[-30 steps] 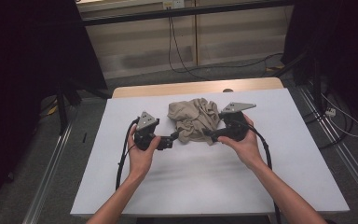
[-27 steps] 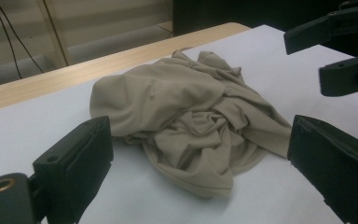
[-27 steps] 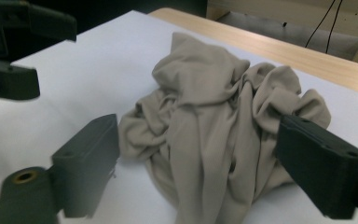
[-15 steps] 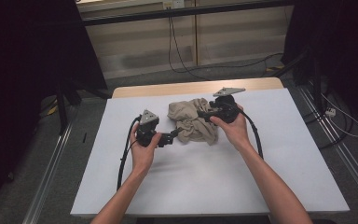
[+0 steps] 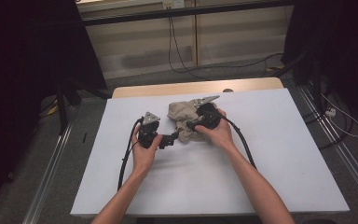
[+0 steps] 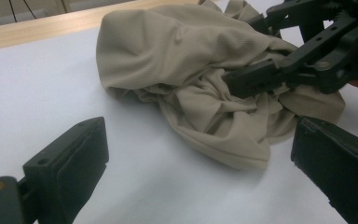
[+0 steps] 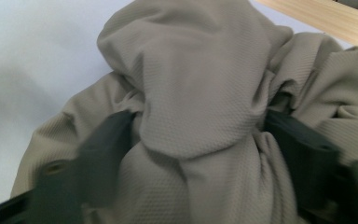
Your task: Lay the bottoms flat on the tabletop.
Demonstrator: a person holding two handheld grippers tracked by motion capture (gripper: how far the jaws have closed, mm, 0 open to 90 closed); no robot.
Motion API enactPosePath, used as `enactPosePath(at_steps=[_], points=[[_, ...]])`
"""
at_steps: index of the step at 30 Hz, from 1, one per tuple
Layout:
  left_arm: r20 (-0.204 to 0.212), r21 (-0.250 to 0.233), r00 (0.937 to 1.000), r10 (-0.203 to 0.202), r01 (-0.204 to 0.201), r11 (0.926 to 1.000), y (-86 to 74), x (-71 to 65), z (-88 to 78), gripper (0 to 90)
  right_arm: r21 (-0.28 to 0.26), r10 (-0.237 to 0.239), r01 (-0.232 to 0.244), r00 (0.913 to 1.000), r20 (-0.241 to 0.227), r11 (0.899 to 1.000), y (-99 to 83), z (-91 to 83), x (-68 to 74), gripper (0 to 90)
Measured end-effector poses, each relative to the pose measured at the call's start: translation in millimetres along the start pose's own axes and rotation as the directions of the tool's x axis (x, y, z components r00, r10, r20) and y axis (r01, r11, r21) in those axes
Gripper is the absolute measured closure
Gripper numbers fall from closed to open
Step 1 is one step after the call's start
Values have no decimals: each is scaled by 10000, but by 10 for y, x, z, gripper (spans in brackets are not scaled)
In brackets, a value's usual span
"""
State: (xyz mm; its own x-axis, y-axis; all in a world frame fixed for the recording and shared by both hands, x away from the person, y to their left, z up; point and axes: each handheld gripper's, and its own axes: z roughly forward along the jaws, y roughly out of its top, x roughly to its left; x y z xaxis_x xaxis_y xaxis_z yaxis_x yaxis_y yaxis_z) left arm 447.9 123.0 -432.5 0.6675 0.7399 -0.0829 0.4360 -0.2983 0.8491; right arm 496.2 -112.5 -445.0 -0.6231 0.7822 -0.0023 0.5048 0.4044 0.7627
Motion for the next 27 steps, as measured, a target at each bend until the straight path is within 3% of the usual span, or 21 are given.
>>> enactPosePath(at_steps=[4, 6, 10, 14, 18, 23, 27], points=[[-29, 12, 9996, -283, 283, 9996, -1, 20, 1, 43, -285, -312, 318, 9993, 185, 9991, -25, -88, 25, 654], [-100, 70, 9993, -372, 373, 9993, -5, 39, 9, 45, -456, -224, 225, 9997, 26, 9987, -51, -146, 10, 706], [-201, 242, 9976, -669, 674, 9974, -26, 60, 48, 47, -687, -406, 390, 9989, -220, 9969, -103, -237, 36, 724], [-130, 299, 9980, -621, 625, 9976, -22, 58, 39, 64, -806, -458, 408, 9971, -605, 9959, -125, -340, 92, 717], [-1, 155, 9992, -409, 409, 9990, 2, 32, -8, 142, -916, -751, 670, 9933, -882, 9935, -171, -467, 187, 704], [526, -289, 9969, -587, 603, 9978, 46, -24, -63, 242, -770, -1004, 905, 9854, -1373, 9929, -325, -557, 307, 701], [629, -376, 9974, -365, 389, 9985, 55, -73, -44, 228, -744, -1216, 1105, 9786, -1662, 9911, -425, -625, 397, 698]])
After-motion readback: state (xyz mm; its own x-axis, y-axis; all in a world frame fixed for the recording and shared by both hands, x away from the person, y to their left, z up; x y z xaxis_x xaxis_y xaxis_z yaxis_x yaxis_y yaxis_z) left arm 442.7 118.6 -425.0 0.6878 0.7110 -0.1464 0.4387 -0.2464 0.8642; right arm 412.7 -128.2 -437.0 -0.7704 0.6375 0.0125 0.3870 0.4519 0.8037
